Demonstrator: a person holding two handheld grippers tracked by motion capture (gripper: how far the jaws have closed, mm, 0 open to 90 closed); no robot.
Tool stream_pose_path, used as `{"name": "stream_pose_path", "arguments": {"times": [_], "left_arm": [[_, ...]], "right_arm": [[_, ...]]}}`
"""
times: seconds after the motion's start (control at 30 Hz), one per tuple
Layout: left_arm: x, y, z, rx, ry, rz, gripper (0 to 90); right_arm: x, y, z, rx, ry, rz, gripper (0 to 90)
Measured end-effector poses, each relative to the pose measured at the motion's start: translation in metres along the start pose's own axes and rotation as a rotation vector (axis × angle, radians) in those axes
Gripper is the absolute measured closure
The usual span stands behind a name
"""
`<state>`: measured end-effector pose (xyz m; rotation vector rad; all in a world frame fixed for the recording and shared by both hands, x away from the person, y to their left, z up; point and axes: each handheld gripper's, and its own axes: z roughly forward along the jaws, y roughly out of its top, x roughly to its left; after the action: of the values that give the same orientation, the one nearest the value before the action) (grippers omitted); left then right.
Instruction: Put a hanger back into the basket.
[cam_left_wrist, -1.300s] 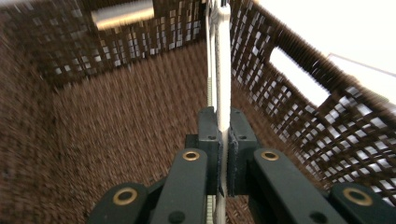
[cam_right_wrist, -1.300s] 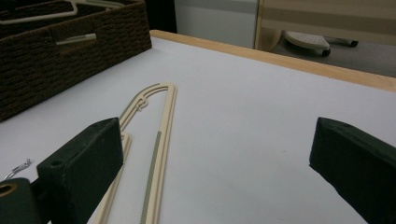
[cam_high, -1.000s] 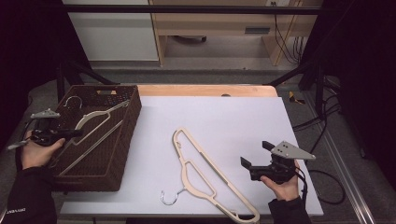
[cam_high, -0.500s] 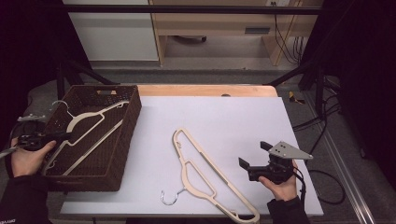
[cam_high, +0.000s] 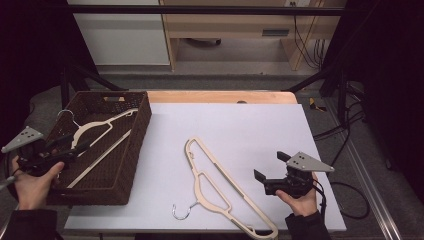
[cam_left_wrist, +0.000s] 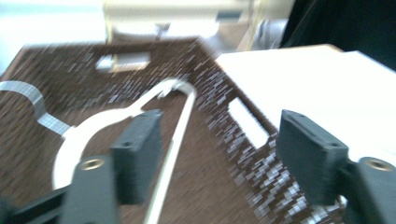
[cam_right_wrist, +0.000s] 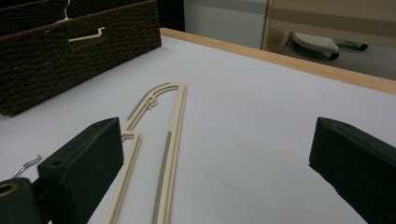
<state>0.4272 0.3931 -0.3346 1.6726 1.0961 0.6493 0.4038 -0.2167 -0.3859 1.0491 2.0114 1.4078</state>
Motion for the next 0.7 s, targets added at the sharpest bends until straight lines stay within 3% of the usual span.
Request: {"name": "stream_pose_path", "arguments": {"times": [0.03, 0.07, 0.13, 0.17, 0.23, 0.27, 0.3, 0.37, 0.53, 0.6, 0.63, 0.7], "left_arm": [[-0.016, 0.001, 0.003, -0.014, -0.011, 0.016, 17.5], [-0.016, 0.001, 0.003, -0.014, -0.011, 0.016, 14.6], [-0.04, 0.002, 0.009, -0.041, -0.051, 0.036, 11.3], [-0.04, 0.002, 0.009, -0.041, -0.051, 0.036, 10.1], [-0.061, 0.0, 0.013, -0.07, -0.081, 0.062, 9.9], [-0.061, 0.0, 0.013, -0.07, -0.081, 0.062, 10.1], [-0.075, -0.003, 0.015, -0.094, -0.098, 0.087, 10.6], [-0.089, -0.006, 0.018, -0.097, -0.131, 0.095, 10.5], [-0.117, -0.02, 0.026, -0.093, -0.194, 0.105, 11.6], [-0.121, -0.022, 0.027, -0.085, -0.207, 0.108, 12.1], [-0.129, -0.025, 0.03, -0.05, -0.209, 0.15, 11.8], [-0.135, -0.028, 0.033, -0.023, -0.222, 0.166, 12.1]], "right_arm": [[0.0, 0.0, 0.0, 0.001, 0.004, 0.001, 3.4], [0.0, 0.0, 0.0, 0.001, 0.004, 0.001, 3.4], [0.0, -0.001, -0.001, 0.002, -0.001, 0.004, 3.4], [0.0, -0.001, -0.001, 0.002, -0.001, 0.004, 3.4], [-0.002, -0.002, -0.001, 0.0, 0.006, 0.004, 3.5], [-0.002, -0.002, -0.002, 0.0, 0.005, 0.002, 3.4], [-0.002, -0.003, -0.002, -0.001, 0.005, 0.004, 3.4], [-0.002, -0.003, -0.003, -0.004, 0.012, 0.003, 3.4], [-0.002, -0.003, -0.005, -0.015, 0.017, 0.005, 3.5], [-0.002, -0.004, -0.004, -0.015, 0.016, 0.009, 3.5], [-0.002, -0.004, -0.004, -0.014, 0.019, 0.01, 3.5], [-0.002, -0.005, -0.004, -0.01, 0.02, 0.011, 3.5]]}}
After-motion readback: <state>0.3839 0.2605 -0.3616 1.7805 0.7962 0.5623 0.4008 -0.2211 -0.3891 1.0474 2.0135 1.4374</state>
